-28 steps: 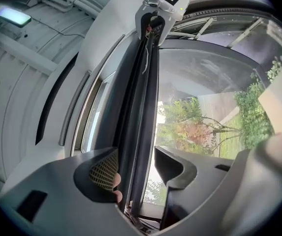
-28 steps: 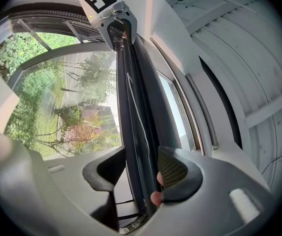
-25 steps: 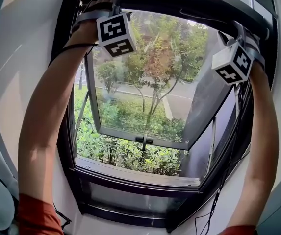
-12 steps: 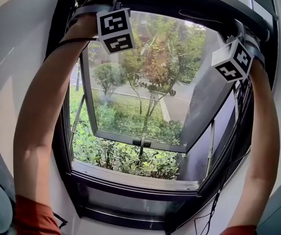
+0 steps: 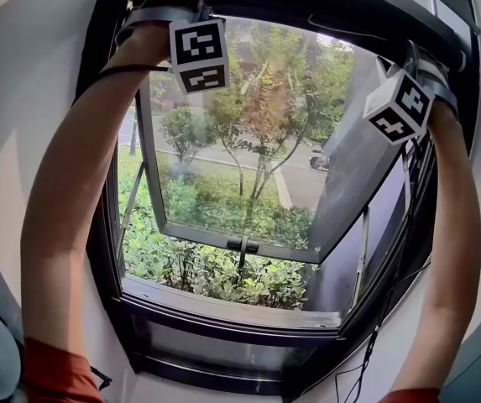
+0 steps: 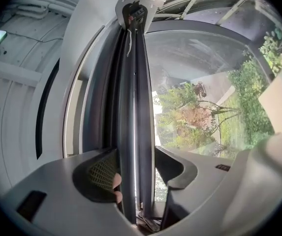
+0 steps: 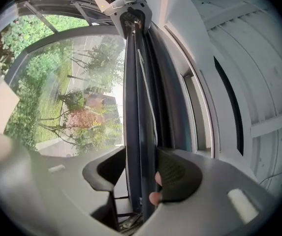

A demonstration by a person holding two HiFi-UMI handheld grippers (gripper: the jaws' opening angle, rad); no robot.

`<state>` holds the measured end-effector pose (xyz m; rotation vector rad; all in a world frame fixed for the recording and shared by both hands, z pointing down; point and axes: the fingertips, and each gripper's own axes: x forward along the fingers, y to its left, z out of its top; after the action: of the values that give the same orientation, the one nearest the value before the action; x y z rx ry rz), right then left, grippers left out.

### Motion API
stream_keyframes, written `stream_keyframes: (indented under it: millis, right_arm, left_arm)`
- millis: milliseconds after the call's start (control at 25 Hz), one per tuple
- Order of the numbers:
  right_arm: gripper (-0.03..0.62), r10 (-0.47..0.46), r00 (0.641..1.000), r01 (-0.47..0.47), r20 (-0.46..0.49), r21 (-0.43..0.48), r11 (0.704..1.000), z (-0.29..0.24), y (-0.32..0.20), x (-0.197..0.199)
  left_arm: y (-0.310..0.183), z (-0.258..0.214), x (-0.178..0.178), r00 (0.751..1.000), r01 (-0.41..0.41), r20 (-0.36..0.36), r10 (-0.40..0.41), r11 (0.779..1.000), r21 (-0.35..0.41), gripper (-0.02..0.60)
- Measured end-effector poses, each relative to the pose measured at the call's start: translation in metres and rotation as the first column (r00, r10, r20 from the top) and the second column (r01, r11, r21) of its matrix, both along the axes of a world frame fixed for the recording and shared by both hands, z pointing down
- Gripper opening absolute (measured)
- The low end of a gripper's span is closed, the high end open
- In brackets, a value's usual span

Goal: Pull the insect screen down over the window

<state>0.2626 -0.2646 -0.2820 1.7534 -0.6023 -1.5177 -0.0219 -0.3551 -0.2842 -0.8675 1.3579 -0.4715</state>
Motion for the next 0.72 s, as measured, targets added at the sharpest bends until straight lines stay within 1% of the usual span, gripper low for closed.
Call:
stream_keyframes:
  millis: [120, 400, 600, 720]
  right_arm:
    - [0.199, 0.053, 0.998, -0.053, -0.016, -0.015, 0.998, -0.001, -0.002, 0.0]
    - [0.196, 0.08, 0.997, -0.08, 0.003, -0.056, 0.995, 0.008, -0.002, -0.003]
    - [0.186, 0.058, 0.998, -0.058, 0.003, -0.071, 0.996, 0.02, -0.001, -0.004]
    - [0.186, 0.051, 0.999, -0.051, -0.004, -0.081, 0.995, 0.031, 0.001, -0.004]
  left_arm:
    - [-0.001, 0.0, -0.001, 1.0, -0.004, -0.01, 0.004, 1.0, 0.002, 0.219]
    - [0.0, 0.009, -0.003, 1.0, -0.008, -0.002, 0.007, 0.999, -0.04, 0.219]
    - [0.001, 0.021, -0.004, 1.0, -0.015, -0.004, 0.014, 0.998, -0.059, 0.219]
    - [0.002, 0.031, -0.004, 1.0, -0.011, 0.008, 0.011, 0.997, -0.081, 0.219]
